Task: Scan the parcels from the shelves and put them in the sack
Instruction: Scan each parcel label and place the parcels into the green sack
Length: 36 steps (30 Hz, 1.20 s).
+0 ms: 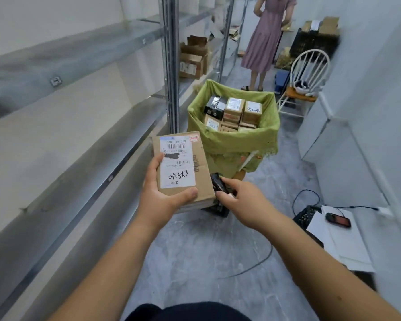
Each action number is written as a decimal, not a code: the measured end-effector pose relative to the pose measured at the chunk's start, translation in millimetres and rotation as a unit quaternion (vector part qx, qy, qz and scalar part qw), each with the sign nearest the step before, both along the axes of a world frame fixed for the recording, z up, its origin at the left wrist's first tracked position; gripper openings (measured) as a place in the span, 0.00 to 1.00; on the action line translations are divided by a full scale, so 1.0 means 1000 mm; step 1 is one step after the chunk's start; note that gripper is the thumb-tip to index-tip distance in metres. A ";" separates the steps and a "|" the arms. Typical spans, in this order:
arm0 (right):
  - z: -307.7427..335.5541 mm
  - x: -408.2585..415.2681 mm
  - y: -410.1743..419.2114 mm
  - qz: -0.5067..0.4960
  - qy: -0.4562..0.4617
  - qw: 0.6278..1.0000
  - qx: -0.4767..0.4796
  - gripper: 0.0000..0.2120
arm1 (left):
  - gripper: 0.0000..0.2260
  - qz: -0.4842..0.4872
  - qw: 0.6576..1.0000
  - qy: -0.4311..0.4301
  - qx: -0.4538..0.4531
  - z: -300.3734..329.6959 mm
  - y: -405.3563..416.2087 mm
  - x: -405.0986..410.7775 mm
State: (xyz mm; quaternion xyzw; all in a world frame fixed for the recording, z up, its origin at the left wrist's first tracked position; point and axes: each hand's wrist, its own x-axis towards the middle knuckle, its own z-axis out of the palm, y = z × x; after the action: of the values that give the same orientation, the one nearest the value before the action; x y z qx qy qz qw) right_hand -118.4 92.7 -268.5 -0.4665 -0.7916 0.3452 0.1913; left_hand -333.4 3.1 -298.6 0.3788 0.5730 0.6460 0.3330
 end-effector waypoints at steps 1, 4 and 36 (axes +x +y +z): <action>-0.004 0.000 0.009 0.001 0.000 1.000 -0.005 0.14 | 0.49 -0.003 1.000 0.000 -0.008 -0.003 0.010 -0.002; -0.017 -0.007 0.038 0.003 -0.020 0.999 -0.030 0.13 | 0.48 -0.019 0.999 -0.009 -0.034 -0.016 0.042 -0.013; -0.059 -0.049 0.378 -0.304 -0.067 0.945 -0.098 0.33 | 0.42 -0.259 0.950 -0.006 -0.173 -0.050 0.502 -0.076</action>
State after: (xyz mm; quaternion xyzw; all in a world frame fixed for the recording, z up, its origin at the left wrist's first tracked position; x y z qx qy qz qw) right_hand -167.1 470.4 -327.5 -0.7231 -0.5857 0.3147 0.1872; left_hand -409.0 505.0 -348.3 0.4472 0.5562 0.4304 0.5526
